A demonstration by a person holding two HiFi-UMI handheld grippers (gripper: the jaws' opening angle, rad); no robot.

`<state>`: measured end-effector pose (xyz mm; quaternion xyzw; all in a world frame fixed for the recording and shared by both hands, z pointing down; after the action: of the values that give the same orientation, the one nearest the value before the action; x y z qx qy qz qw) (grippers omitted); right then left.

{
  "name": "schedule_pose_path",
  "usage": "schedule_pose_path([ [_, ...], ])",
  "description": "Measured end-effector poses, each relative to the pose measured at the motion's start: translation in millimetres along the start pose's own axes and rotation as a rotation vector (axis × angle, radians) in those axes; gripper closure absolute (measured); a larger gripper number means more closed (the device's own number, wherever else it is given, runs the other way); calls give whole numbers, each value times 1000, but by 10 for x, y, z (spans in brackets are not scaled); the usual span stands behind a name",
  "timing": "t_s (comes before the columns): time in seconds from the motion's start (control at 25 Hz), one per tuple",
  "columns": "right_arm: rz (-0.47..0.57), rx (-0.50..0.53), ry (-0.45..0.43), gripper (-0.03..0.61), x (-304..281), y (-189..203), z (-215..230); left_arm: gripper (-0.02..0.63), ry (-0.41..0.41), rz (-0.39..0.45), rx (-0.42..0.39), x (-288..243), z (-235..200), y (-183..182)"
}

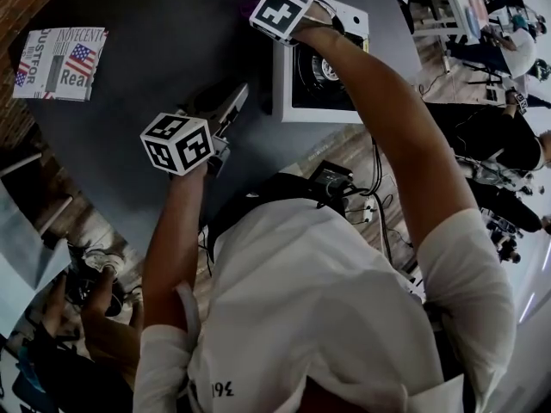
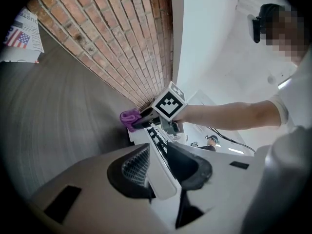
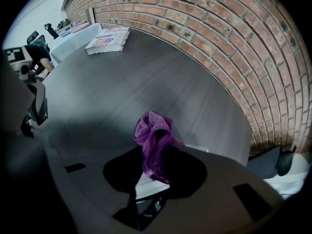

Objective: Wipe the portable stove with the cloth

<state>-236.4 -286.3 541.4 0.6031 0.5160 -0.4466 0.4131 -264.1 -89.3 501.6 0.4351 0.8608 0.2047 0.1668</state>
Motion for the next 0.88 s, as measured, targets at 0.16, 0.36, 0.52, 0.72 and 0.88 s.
schedule_pose_path([
  [0.16, -29, 10, 0, 469, 57, 88, -82, 500, -1, -1, -4, -13, 57, 46],
  [0.36, -9, 26, -15, 469, 85, 96, -200, 500, 0, -5, -8, -20, 141, 139],
  [0.52, -17, 19, -19, 469, 117, 144, -288, 500, -2, -11, -12, -10, 188, 237],
  [0.72, -1, 34, -26, 469, 139, 143, -419, 500, -3, -10, -15, 20, 247, 334],
  [0.88, -17, 30, -34, 469, 157, 169, -506, 500, -5, -13, -10, 59, 285, 407],
])
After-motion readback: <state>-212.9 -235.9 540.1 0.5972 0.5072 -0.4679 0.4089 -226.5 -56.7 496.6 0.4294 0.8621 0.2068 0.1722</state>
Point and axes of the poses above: the fingertips, and each gripper's own axes: x backward along the fingers, z to its right, y out of its underside, the point moved 3 cm from there along x, backward along the fingers, and after that the axes turned 9 degrees about x, right-handed, at the moved point
